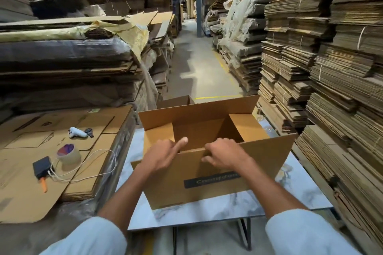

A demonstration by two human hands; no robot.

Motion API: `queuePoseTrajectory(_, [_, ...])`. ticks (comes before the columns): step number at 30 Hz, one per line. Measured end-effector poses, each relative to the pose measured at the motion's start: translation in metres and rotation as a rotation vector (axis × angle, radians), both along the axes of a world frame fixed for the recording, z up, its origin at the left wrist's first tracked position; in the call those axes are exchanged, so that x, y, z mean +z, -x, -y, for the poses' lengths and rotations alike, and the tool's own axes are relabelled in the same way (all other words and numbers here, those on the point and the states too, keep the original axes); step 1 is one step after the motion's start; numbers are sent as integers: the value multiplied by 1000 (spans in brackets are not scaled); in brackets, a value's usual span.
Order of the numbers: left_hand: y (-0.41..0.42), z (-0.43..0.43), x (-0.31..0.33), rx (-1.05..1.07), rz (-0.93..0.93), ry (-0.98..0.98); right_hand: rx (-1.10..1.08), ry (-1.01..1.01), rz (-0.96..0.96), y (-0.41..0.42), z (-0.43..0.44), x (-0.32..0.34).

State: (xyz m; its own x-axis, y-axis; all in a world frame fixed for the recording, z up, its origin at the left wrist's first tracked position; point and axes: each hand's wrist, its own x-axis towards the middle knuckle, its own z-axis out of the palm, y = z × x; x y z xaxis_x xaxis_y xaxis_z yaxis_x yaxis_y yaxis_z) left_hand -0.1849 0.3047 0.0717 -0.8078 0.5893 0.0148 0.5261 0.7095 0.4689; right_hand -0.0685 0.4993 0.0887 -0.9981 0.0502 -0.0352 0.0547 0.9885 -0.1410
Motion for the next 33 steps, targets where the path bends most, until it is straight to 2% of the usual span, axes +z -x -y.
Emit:
queuePoseTrajectory(2, [13, -8, 13, -24, 182, 41, 41, -55, -48, 8, 29, -10])
queuePoseTrajectory(3, [20, -13, 17, -45, 210, 137, 44, -88, -68, 10, 37, -14])
queuePoseTrajectory(6, [25, -29, 16, -173, 147, 530, 24, -81, -85, 11, 42, -25])
queuePoseTrajectory(8, [25, -36, 10, -186, 153, 712, 11, -52, -79, 12, 43, -28])
queuePoseTrajectory(10, [25, -38, 8, -146, 130, 835, 15, -49, -82, 12, 42, -30])
queuePoseTrajectory(13, [31, -35, 8, -138, 34, 898, 18, -52, -108, 12, 39, -31])
queuePoseTrajectory(16, [30, -15, 12, -43, -69, 771, 4, -33, -124, 13, 39, -31])
queuePoseTrajectory(19, [25, 22, 21, 180, -140, 478, -4, -21, -122, 18, 39, -31])
queuePoseTrajectory(21, [30, 48, 21, 340, -137, 270, -13, -3, -102, 19, 39, -26])
queuePoseTrajectory(23, [33, 65, 12, 458, -92, 142, -12, -8, -73, 21, 43, -19])
queuePoseTrajectory(27, [30, 65, -11, 511, -40, 7, 29, -83, 1, 24, 51, -18])
queuePoseTrajectory(29, [32, 64, -15, 499, -31, -42, 8, 37, 93, 25, 43, -11])
queuePoseTrajectory(31, [35, 66, -17, 460, -20, -47, -64, 272, 235, 32, 23, 2])
queuePoseTrajectory(33, [37, 68, -18, 434, -23, -24, -143, 323, 355, 43, -5, 12])
